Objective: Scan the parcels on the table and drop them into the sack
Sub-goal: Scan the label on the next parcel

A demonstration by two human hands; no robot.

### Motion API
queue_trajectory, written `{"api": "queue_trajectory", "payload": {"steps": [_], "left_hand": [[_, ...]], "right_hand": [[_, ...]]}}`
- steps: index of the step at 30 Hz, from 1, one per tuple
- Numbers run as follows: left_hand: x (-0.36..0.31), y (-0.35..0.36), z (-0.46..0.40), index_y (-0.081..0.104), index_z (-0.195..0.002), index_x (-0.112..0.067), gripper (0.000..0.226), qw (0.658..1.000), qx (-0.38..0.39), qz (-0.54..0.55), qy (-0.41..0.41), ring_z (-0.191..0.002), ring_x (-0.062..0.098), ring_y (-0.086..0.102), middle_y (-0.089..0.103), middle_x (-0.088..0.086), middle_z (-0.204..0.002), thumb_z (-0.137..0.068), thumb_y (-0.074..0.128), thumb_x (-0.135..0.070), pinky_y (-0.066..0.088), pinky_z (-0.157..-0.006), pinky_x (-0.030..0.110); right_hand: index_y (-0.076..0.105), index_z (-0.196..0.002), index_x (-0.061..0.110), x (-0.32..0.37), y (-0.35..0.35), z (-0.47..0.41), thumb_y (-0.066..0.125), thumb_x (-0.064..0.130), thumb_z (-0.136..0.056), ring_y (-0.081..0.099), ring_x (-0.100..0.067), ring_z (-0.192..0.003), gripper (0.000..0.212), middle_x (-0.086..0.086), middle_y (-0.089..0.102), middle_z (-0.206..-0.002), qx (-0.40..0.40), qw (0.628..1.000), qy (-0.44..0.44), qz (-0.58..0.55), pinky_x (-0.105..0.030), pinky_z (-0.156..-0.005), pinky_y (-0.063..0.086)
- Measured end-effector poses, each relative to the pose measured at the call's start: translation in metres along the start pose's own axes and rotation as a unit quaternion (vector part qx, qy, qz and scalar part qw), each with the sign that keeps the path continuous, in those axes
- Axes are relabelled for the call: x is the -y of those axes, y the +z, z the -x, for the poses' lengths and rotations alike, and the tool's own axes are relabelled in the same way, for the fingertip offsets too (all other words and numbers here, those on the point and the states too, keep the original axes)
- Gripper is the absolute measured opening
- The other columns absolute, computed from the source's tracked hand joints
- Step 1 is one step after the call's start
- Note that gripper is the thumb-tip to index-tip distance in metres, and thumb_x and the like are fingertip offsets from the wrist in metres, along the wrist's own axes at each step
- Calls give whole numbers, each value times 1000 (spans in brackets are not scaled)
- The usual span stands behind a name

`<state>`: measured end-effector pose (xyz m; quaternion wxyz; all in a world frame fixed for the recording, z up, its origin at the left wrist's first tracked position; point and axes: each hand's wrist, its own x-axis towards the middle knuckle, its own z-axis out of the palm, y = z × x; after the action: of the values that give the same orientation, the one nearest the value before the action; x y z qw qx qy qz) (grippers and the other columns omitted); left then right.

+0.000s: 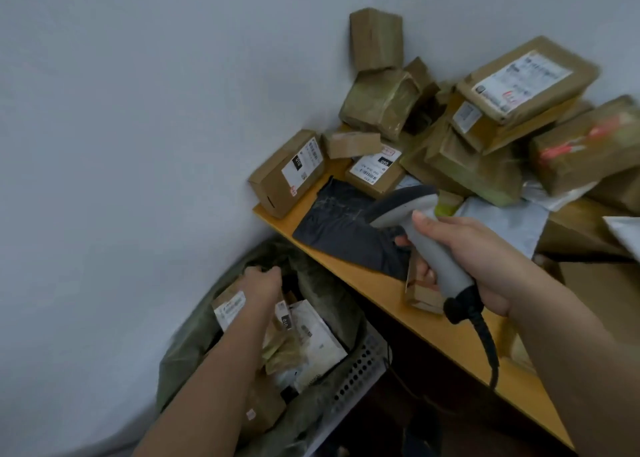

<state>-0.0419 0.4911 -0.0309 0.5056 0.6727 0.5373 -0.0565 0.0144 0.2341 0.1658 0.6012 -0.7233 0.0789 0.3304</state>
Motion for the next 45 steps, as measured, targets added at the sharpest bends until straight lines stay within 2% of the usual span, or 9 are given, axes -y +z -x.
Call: {"api": "queue_trajectory", "payload": {"steps": [7,12,17,22,25,28,38,42,45], "left_hand": [[-134,75,62,42,-132,-18,44,985,77,4,155,-109,29,54,33,8,-139,-91,57,-26,51,-96,43],[-199,119,98,36,-142,-17,58,967,113,4,226,-108,23,53,37,7,-141,-91,61,-30,51,-95,39],[-253,165,126,20,-152,-23,101,938,146,-36,313,-138,26,35,29,5,-154,-75,73,-60,36,-111,45],[-291,209,146,15,-154,-27,138,960,248,42,124,-128,36,49,35,8,-153,-43,75,-81,51,-94,56],[-297,226,155,44,-138,-24,103,939,332,86,36,-114,41,58,54,13,-136,-55,79,-73,50,-92,60],[-296,240,160,44,-133,-24,73,920,348,180,-12,-115,49,55,52,20,-133,-74,79,-48,49,-92,60],[-290,221,166,54,-122,-12,43,860,366,355,25,-118,37,57,59,18,-119,-86,71,-25,38,-108,58],[-283,207,186,57,-123,-20,44,839,417,340,76,-109,42,64,62,19,-121,-83,73,-25,43,-102,62],[-275,203,194,38,-142,-29,89,847,422,290,140,-110,39,65,65,14,-125,-68,87,-31,46,-99,60]], "right_hand": [[60,-114,-3,31,-74,10,54,36,-98,52,-14,-44,42,-3,61,-56,-46,995,-51,-68,-26,-45,46],[59,-116,-2,50,-129,3,56,35,-97,53,-16,-48,41,-8,62,-74,-59,988,-85,-114,-27,-46,47],[63,-102,0,67,-188,-12,56,38,-97,53,-15,-49,39,-15,61,-75,-82,982,-116,-126,-26,-48,47],[64,-107,0,77,-230,-34,61,39,-94,52,-17,-55,41,-12,63,-79,-98,971,-126,-178,-28,-52,45],[60,-115,6,76,-247,-44,62,33,-94,53,-14,-56,34,-8,63,-84,-102,964,-128,-209,-25,-50,45],[57,-122,5,74,-259,-52,63,30,-94,52,-13,-55,38,-10,63,-89,-92,960,-117,-238,-21,-46,45],[57,-117,8,72,-256,-68,70,25,-88,53,-10,-54,36,-6,57,-79,-180,922,-142,-312,-23,-49,49],[52,-126,7,72,-233,-78,84,36,-73,56,-12,-57,69,-4,59,-73,-198,914,-155,-318,-29,-56,51],[55,-124,9,69,-211,-79,91,59,-39,69,-24,-75,105,-11,70,-91,-185,916,-154,-320,-38,-68,58]]}}
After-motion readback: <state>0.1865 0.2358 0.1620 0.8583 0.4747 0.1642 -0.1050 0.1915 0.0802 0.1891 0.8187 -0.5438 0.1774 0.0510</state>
